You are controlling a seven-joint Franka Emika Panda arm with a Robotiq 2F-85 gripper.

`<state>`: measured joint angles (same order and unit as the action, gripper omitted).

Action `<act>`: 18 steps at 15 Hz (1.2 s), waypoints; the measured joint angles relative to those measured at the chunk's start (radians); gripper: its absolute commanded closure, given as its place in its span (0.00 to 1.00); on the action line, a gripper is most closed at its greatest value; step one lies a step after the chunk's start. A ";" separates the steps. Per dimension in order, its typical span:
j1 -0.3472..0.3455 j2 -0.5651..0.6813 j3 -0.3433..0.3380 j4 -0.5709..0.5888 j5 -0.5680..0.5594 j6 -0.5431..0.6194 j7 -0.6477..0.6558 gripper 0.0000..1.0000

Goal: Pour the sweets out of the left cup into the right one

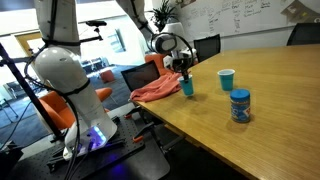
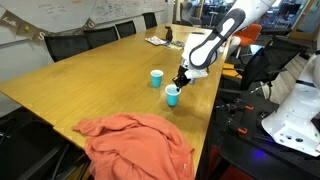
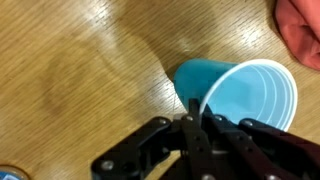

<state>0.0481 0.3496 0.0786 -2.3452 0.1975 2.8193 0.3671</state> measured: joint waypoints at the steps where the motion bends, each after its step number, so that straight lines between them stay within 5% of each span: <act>1: 0.025 0.013 -0.023 0.004 -0.015 -0.003 0.014 0.99; 2: 0.045 0.027 -0.040 0.009 -0.026 -0.006 0.022 0.71; 3: 0.061 0.041 -0.053 0.014 -0.036 -0.008 0.030 0.70; 12: 0.167 -0.047 -0.155 0.014 -0.129 -0.024 0.107 0.04; 18: 0.146 -0.275 -0.116 -0.035 -0.138 -0.113 0.102 0.00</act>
<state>0.1941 0.0745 -0.0371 -2.3797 0.0599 2.7061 0.4694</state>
